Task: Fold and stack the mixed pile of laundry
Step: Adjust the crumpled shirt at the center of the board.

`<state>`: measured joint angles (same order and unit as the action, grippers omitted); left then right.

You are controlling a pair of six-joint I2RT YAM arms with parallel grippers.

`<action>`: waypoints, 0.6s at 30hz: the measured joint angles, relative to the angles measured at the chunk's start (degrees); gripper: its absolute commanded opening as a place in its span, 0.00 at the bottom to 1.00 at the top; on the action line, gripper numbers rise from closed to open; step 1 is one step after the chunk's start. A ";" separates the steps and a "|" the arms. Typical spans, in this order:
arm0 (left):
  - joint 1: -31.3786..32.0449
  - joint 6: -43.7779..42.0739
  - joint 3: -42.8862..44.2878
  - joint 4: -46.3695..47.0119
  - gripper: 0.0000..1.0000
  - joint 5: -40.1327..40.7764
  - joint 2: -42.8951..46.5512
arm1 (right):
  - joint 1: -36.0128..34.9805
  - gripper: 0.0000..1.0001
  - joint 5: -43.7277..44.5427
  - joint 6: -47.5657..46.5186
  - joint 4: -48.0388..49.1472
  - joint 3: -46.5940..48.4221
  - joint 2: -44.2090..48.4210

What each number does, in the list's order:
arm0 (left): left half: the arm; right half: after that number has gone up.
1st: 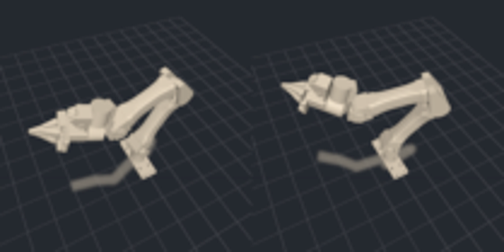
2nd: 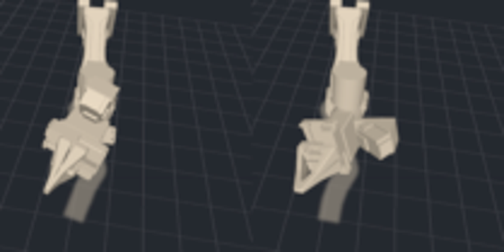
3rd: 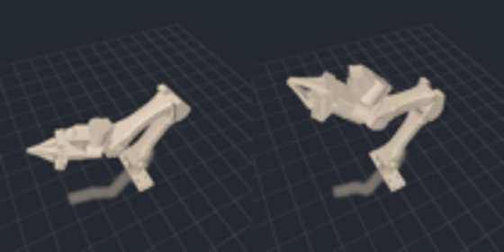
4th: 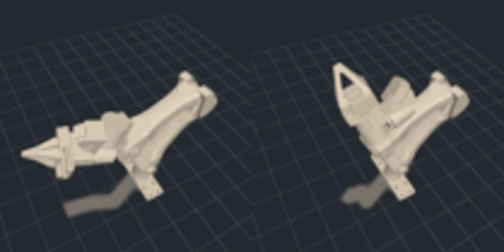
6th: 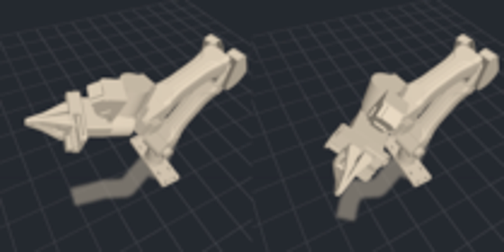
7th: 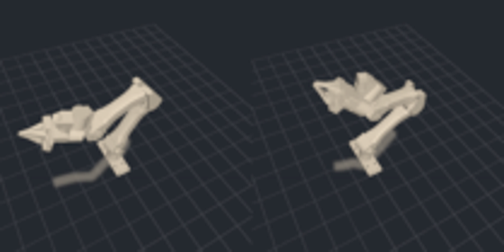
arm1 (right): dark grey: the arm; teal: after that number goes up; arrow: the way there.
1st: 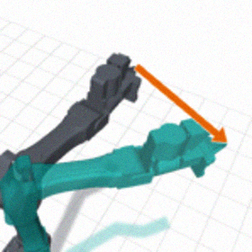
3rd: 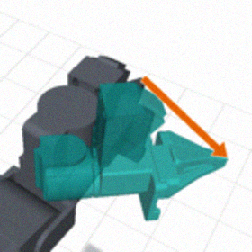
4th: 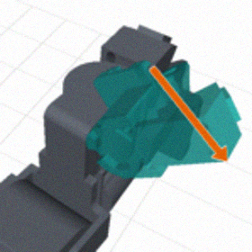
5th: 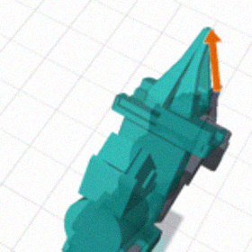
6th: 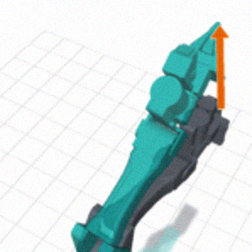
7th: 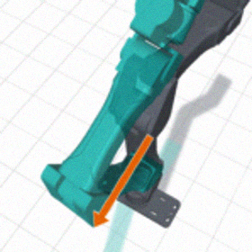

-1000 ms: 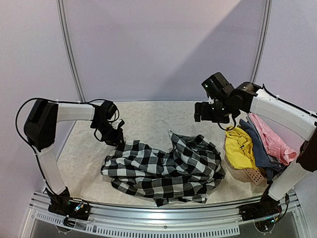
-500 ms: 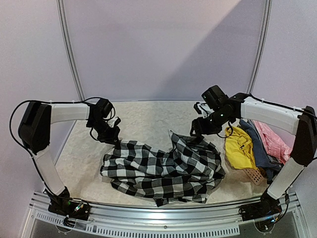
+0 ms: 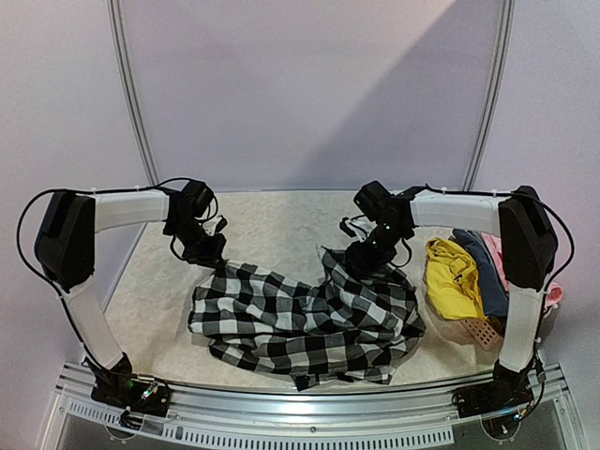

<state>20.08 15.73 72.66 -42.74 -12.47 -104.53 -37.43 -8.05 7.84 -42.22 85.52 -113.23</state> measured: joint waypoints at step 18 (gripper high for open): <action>-1.27 -1.11 3.19 -1.79 0.00 0.15 -0.70 | 0.00 0.00 0.15 -0.98 -2.23 2.95 -6.21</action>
<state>18.81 14.61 75.85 -44.53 -12.32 -105.23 -37.43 -7.90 6.85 -44.45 88.47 -119.44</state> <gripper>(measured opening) 0.009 0.020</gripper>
